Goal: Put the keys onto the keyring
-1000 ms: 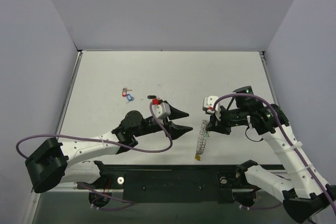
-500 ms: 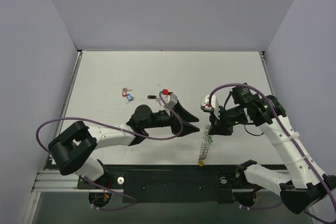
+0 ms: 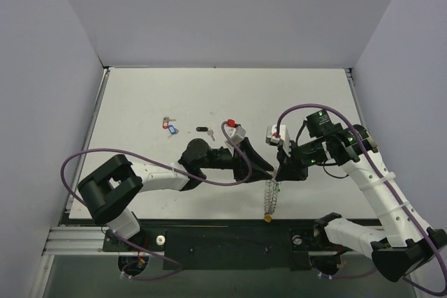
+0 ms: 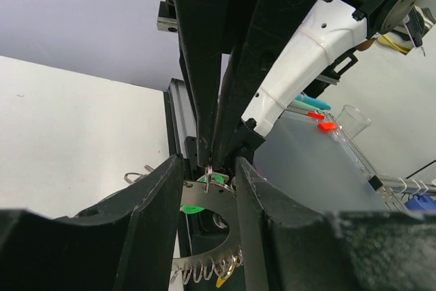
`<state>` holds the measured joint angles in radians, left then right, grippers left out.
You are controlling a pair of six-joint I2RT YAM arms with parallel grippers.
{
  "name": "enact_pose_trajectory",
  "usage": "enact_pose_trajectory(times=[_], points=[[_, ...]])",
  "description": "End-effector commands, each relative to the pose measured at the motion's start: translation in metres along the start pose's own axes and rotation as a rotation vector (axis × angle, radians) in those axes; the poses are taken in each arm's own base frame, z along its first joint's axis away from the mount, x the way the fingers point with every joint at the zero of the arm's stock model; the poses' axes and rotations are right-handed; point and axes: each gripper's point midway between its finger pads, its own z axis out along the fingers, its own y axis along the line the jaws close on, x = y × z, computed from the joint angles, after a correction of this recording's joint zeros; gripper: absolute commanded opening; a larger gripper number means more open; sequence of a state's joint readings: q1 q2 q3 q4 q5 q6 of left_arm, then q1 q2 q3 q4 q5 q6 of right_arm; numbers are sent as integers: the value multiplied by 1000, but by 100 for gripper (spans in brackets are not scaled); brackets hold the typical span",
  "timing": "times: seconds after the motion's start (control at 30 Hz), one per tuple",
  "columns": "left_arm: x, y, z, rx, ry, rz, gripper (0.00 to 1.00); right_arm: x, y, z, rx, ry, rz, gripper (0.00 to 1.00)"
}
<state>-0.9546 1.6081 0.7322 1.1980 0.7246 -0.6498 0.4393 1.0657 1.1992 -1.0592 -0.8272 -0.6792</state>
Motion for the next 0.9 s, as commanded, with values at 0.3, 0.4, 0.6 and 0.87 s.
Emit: enact_pose_trajectory(times=[0.3, 0.4, 0.6, 0.87], points=[[10, -2, 8, 17, 79, 22, 45, -18, 3, -2, -36, -58, 46, 0], [12, -2, 9, 18, 86, 24, 42, -16, 3, -1, -36, -55, 50, 0], [9, -6, 9, 31, 86, 29, 36, -14, 3, 1, -42, -51, 58, 0], [7, -10, 10, 52, 85, 36, 19, -12, 3, 2, -39, -46, 60, 0]])
